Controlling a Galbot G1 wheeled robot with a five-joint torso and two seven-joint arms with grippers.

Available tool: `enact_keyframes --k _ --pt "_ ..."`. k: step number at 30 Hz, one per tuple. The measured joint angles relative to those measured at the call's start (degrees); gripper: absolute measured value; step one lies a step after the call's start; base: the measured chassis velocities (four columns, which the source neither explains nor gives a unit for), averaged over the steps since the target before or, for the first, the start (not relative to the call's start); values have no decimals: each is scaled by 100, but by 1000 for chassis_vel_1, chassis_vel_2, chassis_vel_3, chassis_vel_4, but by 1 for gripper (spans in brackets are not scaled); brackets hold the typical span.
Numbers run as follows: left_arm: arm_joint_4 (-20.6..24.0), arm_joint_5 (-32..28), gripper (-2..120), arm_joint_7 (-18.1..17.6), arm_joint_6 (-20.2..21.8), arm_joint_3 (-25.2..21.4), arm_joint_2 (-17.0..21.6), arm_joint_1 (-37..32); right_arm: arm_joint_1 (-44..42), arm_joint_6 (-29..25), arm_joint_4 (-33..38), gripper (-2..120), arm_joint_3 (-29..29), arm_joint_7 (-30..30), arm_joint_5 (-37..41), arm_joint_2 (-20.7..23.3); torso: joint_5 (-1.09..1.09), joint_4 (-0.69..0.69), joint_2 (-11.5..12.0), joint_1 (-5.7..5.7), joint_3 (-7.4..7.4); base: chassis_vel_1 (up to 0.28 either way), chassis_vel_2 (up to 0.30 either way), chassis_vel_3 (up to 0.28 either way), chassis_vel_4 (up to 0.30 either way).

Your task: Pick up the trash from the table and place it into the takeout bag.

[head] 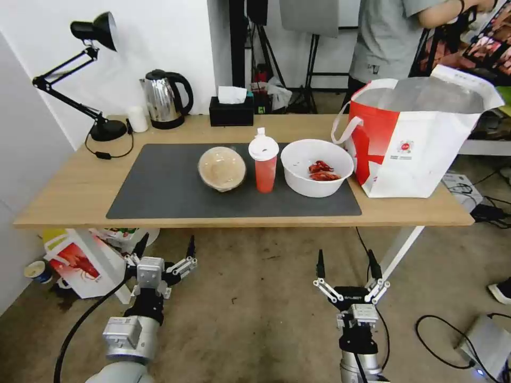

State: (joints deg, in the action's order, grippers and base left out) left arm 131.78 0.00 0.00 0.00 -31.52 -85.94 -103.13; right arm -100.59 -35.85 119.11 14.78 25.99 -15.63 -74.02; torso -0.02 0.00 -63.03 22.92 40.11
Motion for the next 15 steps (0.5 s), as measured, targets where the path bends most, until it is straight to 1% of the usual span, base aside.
enact_keyframes --k 2,7,8,9,10,11,12,13,14,15 --pt "0 0 100 0 0 0 0 0 -47 98 168 100 -11 -115 55 37 3 0 0 0 0 0 0 0 0" --pt "0 0 100 0 0 0 0 0 -48 125 193 100 -12 -140 74 41 3 0 0 0 0 0 0 0 0" --pt "0 0 100 0 0 0 0 0 -13 210 282 100 -10 -218 154 60 3 -2 1 0 0 0 0 0 0" --pt "0 0 100 0 0 0 0 0 112 471 524 100 15 -438 386 112 5 -4 0 0 0 0 0 0 0" --pt "0 0 100 0 0 0 0 0 112 471 524 100 15 -438 386 112 5 -4 0 0 0 0 0 0 0" --pt "0 0 100 0 0 0 -1 0 261 693 795 100 63 -650 610 166 -2 5 0 0 0 0 0 0 0" --pt "0 0 100 0 0 0 0 -1 335 874 890 100 59 -757 717 181 2 0 0 0 0 0 0 0 0" --pt "0 0 100 0 0 0 0 -1 335 874 890 100 59 -757 717 181 2 0 0 0 0 0 0 0 0" --pt "0 0 100 0 -1 -2 0 1 404 985 959 100 72 -810 778 191 5 0 1 1 0 0 0 0 0" --pt "0 0 100 0 0 -1 0 1 473 1092 1062 100 79 -869 833 197 2 1 0 0 0 0 0 0 0"
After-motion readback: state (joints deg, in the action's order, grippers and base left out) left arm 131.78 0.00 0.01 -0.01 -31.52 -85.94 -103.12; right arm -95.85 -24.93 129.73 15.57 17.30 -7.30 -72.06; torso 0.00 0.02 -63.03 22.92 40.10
